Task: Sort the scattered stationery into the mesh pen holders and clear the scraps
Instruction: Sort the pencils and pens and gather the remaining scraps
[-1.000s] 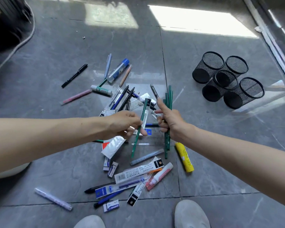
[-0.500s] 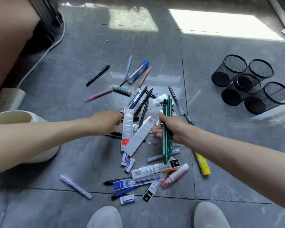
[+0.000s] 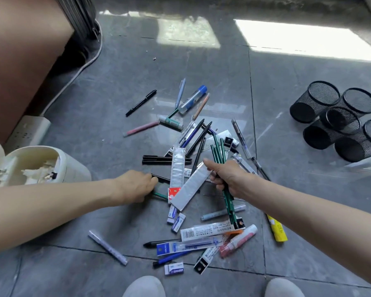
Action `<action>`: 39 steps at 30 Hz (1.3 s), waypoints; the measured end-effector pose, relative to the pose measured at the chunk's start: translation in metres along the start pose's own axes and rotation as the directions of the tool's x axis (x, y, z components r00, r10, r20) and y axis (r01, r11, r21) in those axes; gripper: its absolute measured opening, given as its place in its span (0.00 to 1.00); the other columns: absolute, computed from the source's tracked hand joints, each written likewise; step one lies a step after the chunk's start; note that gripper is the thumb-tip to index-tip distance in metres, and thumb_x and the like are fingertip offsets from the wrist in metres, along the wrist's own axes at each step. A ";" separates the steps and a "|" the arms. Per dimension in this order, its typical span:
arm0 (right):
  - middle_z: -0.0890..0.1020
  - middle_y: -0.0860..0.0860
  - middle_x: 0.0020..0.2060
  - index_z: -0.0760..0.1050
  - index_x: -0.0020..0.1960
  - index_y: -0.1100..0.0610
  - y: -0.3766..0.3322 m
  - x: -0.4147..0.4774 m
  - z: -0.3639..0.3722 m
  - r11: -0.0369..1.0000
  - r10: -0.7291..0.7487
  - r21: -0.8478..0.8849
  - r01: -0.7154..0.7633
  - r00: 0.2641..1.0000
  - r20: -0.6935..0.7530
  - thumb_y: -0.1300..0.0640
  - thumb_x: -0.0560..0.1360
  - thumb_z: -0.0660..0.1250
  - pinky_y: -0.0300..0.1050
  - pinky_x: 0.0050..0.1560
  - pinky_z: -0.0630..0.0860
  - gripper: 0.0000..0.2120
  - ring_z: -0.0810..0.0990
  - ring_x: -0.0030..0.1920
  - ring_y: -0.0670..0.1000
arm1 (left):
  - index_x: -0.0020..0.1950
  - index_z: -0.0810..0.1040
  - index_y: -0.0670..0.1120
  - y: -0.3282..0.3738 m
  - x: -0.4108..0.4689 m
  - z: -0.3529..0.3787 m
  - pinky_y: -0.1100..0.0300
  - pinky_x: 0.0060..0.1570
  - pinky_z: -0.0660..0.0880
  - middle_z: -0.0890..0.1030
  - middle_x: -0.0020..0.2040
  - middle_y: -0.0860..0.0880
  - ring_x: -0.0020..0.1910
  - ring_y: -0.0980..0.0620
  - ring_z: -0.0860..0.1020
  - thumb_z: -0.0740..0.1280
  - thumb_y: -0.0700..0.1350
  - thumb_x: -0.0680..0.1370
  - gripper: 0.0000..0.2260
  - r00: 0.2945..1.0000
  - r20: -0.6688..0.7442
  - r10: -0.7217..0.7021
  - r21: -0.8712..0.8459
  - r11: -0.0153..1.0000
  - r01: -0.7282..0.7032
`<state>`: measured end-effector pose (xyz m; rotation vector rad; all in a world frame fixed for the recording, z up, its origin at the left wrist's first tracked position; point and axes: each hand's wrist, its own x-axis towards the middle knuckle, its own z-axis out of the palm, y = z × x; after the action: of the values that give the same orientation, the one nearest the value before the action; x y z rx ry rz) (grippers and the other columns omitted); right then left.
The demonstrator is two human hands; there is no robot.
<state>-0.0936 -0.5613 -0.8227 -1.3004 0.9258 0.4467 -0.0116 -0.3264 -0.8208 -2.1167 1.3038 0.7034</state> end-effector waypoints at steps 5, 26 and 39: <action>0.71 0.52 0.25 0.70 0.38 0.60 0.000 0.000 -0.002 0.998 -0.002 0.064 0.003 1.000 -0.017 0.49 0.73 0.71 0.35 0.18 0.59 0.16 0.62 0.19 0.44 | 0.57 0.66 0.43 -0.017 -0.006 -0.013 0.53 0.42 0.69 0.78 0.52 0.40 0.51 0.39 0.77 0.62 0.47 0.76 0.12 0.925 -0.065 -0.374 -0.421 0.851 0.315; 0.70 0.52 0.26 0.69 0.35 0.57 -0.013 0.002 0.016 0.983 -0.036 0.181 0.038 0.999 -0.015 0.53 0.76 0.67 0.35 0.17 0.58 0.14 0.62 0.17 0.44 | 0.46 0.74 0.43 0.020 0.027 -0.078 0.62 0.28 0.68 0.81 0.41 0.43 0.28 0.52 0.75 0.65 0.44 0.78 0.05 1.000 0.026 0.012 -0.998 0.060 0.026; 0.68 0.50 0.19 0.65 0.33 0.55 -0.025 0.035 -0.001 0.993 -0.005 0.114 0.006 1.000 -0.012 0.49 0.76 0.68 0.34 0.19 0.61 0.18 0.61 0.16 0.45 | 0.56 0.77 0.43 -0.053 0.116 -0.099 0.52 0.55 0.69 0.74 0.58 0.43 0.57 0.45 0.71 0.63 0.38 0.76 0.09 0.786 -0.219 -0.578 -0.844 0.517 0.146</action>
<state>-0.0554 -0.5752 -0.8347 -1.2024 0.9436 0.3769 0.0968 -0.4464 -0.8198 -3.3789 0.6654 0.6405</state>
